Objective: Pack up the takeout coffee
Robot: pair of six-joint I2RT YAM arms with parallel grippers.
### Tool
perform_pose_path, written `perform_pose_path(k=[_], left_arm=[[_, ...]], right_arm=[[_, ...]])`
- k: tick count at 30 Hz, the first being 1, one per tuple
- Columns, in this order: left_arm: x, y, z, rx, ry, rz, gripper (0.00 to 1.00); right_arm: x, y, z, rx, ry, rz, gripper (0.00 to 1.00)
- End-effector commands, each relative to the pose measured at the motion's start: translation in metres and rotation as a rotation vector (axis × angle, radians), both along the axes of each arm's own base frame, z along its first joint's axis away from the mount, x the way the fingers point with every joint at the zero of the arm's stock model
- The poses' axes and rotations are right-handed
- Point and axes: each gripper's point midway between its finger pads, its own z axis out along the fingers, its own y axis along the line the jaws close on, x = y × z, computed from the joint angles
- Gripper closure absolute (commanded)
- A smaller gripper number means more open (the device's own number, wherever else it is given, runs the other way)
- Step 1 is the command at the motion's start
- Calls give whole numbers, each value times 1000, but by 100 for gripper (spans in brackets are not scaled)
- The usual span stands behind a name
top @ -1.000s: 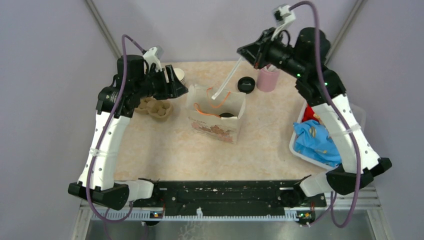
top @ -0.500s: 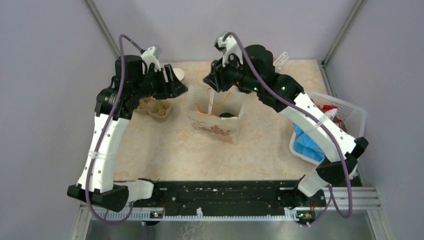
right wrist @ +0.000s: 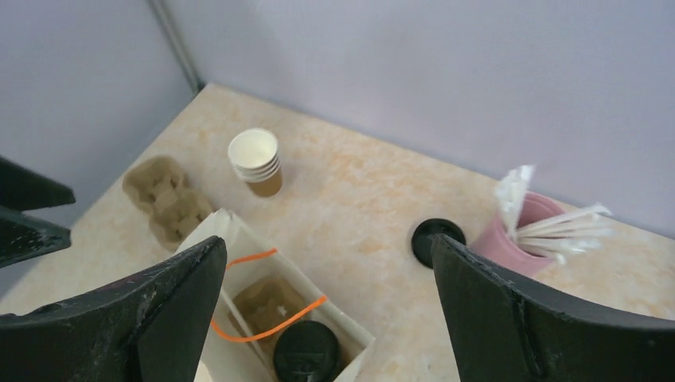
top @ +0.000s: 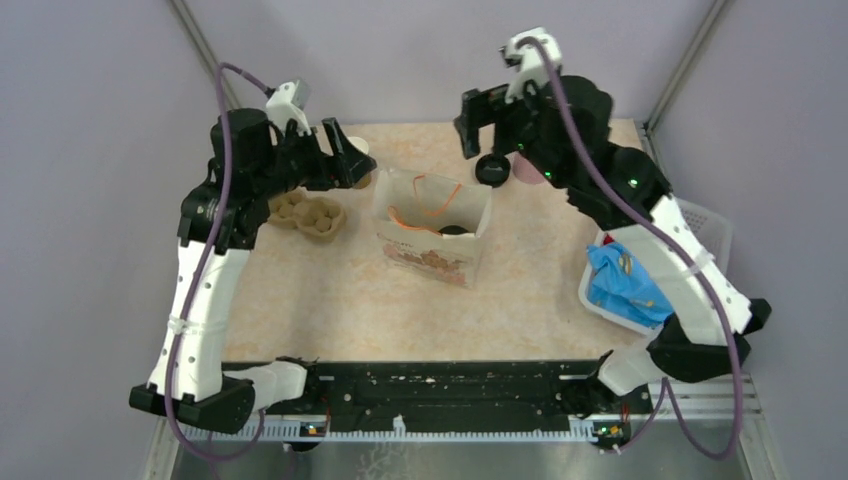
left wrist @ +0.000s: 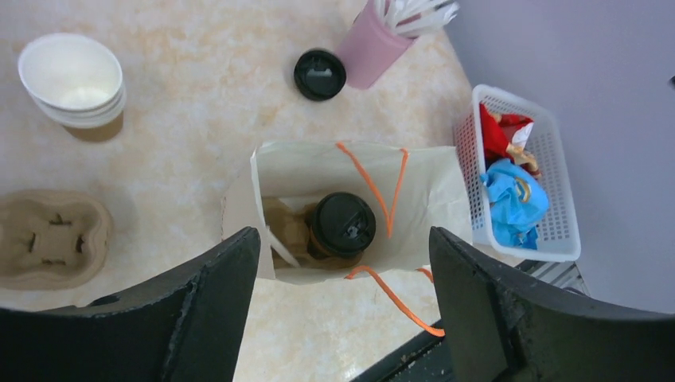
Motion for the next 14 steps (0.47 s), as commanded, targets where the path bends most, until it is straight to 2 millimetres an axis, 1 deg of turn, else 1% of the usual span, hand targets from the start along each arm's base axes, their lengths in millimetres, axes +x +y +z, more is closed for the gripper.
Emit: perform_pose_path(k=[1, 5, 8, 11, 14], left_arm=[[-11, 7, 76, -77, -301, 25, 14], [-17, 18, 107, -91, -440, 76, 6], [-23, 28, 125, -87, -522, 117, 2], [-26, 36, 138, -85, -579, 157, 1], [-28, 42, 148, -83, -621, 186, 1]], right_arm=[[-25, -83, 66, 194, -119, -242, 1], [-44, -112, 84, 301, -160, -286, 1], [-53, -130, 96, 347, -186, -322, 1], [-61, -147, 110, 359, -217, -352, 1], [-66, -170, 121, 364, -235, -433, 1]])
